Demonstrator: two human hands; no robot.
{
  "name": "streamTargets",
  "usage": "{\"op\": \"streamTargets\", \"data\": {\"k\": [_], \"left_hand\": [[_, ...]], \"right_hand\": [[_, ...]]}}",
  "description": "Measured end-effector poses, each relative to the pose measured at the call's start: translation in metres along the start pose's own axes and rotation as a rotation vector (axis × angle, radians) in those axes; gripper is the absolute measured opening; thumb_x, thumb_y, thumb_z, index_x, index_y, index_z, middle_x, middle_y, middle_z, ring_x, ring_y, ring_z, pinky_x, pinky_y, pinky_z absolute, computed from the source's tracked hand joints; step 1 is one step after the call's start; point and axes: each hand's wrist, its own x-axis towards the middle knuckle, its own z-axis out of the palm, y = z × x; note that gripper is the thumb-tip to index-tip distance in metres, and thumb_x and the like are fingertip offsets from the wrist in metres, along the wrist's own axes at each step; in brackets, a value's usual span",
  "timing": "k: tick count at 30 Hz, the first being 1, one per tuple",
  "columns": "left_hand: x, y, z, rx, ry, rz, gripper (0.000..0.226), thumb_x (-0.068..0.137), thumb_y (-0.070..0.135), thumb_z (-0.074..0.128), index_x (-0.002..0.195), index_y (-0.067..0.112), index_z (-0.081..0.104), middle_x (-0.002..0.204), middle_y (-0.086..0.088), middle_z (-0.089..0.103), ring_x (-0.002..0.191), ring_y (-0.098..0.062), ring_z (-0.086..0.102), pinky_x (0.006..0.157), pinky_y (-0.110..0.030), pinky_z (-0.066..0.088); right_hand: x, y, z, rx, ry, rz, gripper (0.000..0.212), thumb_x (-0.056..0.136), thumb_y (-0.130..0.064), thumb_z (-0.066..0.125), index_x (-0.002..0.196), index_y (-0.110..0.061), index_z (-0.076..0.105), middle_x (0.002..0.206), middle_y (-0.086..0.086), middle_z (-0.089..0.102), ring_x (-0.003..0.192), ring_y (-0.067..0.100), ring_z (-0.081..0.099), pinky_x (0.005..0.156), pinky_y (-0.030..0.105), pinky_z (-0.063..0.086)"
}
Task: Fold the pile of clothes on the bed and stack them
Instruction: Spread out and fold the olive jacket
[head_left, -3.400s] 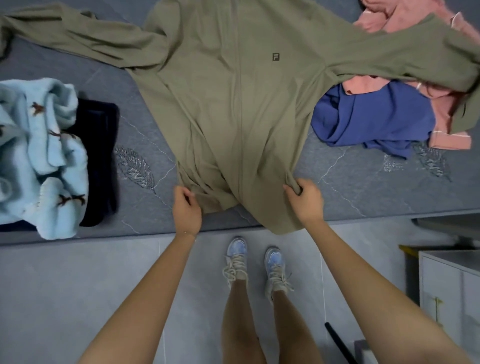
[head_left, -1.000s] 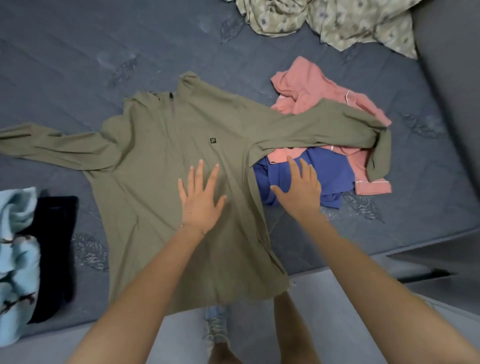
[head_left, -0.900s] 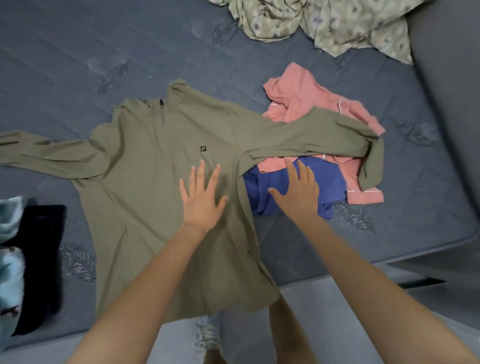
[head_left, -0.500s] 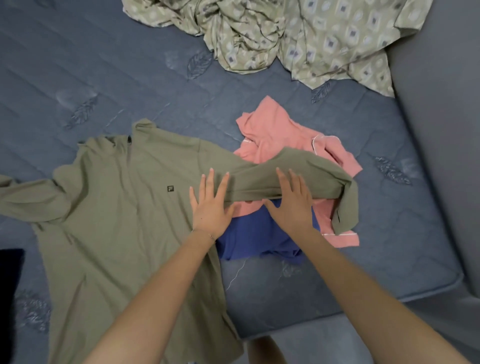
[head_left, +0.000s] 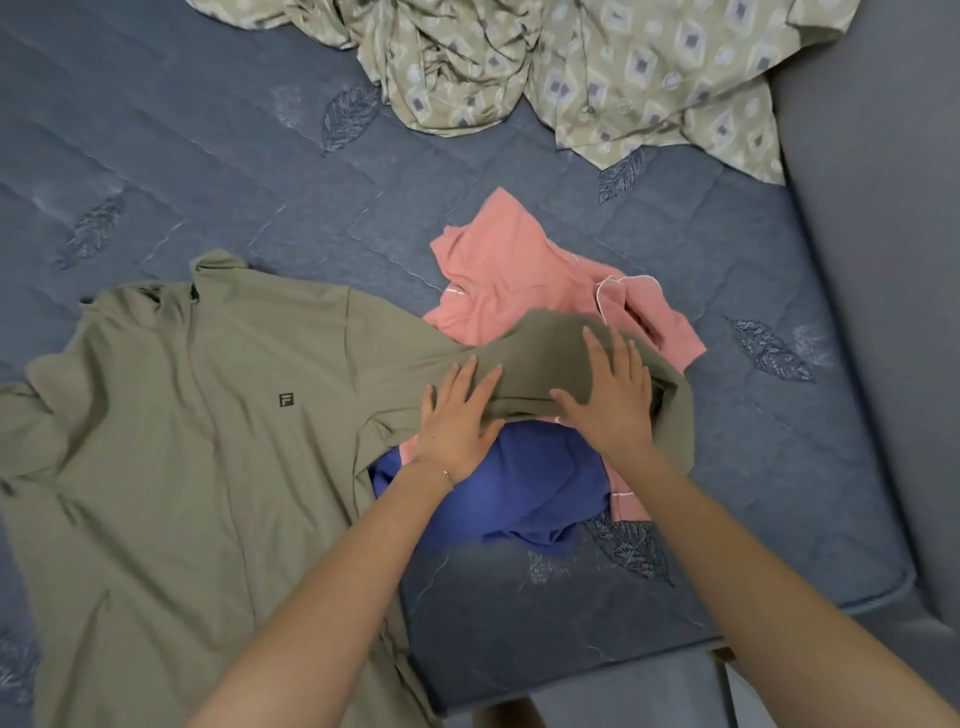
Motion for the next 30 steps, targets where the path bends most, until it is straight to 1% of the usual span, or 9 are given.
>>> {"op": "streamTargets", "data": {"k": [4,9,13,16,18,20,23,27,30], "left_hand": [[0.004,-0.002,0.01,0.059,0.018,0.038,0.049,0.099,0.029,0.051,0.146,0.025,0.04,0.158,-0.005,0.022,0.143,-0.026,0.023,0.116,-0.045,0.02],[0.006,-0.009,0.015,0.083,0.069,0.04,0.025,0.099,0.022,0.052,0.118,0.015,0.066,0.133,-0.005,0.05,0.124,-0.027,0.044,0.092,-0.034,0.029],[0.005,-0.015,0.018,0.172,0.038,0.046,0.022,0.098,0.024,0.052,0.103,0.013,0.07,0.115,-0.005,0.054,0.108,-0.028,0.049,0.083,-0.033,0.031],[0.011,-0.007,0.014,0.08,0.181,0.054,0.019,0.098,0.024,0.054,0.099,0.01,0.066,0.105,-0.007,0.058,0.089,-0.031,0.058,0.067,-0.032,0.036],[0.022,0.004,0.006,-0.016,0.317,0.043,0.018,0.099,0.023,0.053,0.106,0.009,0.061,0.113,-0.008,0.056,0.084,-0.032,0.059,0.058,-0.032,0.037],[0.034,0.016,-0.002,-0.09,0.376,0.019,0.026,0.101,0.026,0.049,0.123,0.014,0.057,0.127,-0.005,0.052,0.094,-0.03,0.059,0.061,-0.036,0.043],[0.05,0.033,-0.007,-0.158,0.337,-0.063,0.037,0.101,0.031,0.047,0.137,0.022,0.049,0.131,-0.001,0.054,0.108,-0.026,0.057,0.076,-0.039,0.046],[0.064,0.049,-0.01,-0.071,0.298,-0.119,0.029,0.099,0.03,0.053,0.123,0.016,0.062,0.117,-0.007,0.06,0.106,-0.029,0.057,0.07,-0.031,0.033],[0.073,0.061,-0.02,-0.134,0.446,-0.087,0.019,0.096,0.025,0.057,0.104,0.013,0.068,0.107,-0.006,0.06,0.094,-0.023,0.055,0.066,-0.027,0.026]], "right_hand": [[0.008,0.016,-0.001,0.042,0.027,0.0,0.084,0.09,-0.048,0.063,0.156,-0.025,0.016,0.163,0.009,0.011,0.151,0.03,0.006,0.12,0.05,0.009],[0.012,0.036,-0.003,0.001,0.012,0.091,0.08,0.092,-0.034,0.063,0.156,-0.023,0.017,0.161,0.012,0.017,0.148,0.031,0.013,0.118,0.048,0.01],[0.013,0.056,-0.001,-0.036,0.012,0.106,0.076,0.09,-0.029,0.064,0.154,-0.019,0.022,0.158,0.013,0.023,0.144,0.034,0.019,0.119,0.051,0.009],[0.014,0.067,0.002,-0.031,0.007,0.13,0.077,0.09,-0.033,0.064,0.153,-0.018,0.023,0.155,0.013,0.027,0.143,0.034,0.021,0.118,0.051,0.009],[0.017,0.074,0.002,-0.001,0.04,0.152,0.073,0.09,-0.031,0.065,0.151,-0.014,0.028,0.148,0.016,0.037,0.139,0.036,0.029,0.116,0.051,0.014],[0.021,0.082,0.002,0.054,0.081,0.16,0.055,0.09,-0.026,0.065,0.139,-0.009,0.045,0.134,0.016,0.052,0.129,0.036,0.042,0.11,0.048,0.024],[0.021,0.091,-0.002,0.194,0.118,0.131,0.015,0.087,-0.021,0.068,0.095,-0.009,0.065,0.094,0.008,0.066,0.097,0.032,0.059,0.086,0.042,0.041],[0.017,0.097,-0.013,0.366,0.126,0.083,0.026,0.083,-0.018,0.074,0.07,-0.014,0.052,0.067,-0.003,0.049,0.074,0.025,0.051,0.063,0.034,0.034],[0.018,0.104,-0.021,0.472,0.095,0.135,0.027,0.084,-0.013,0.072,0.074,-0.012,0.047,0.073,0.001,0.048,0.075,0.023,0.047,0.062,0.032,0.029]]}}
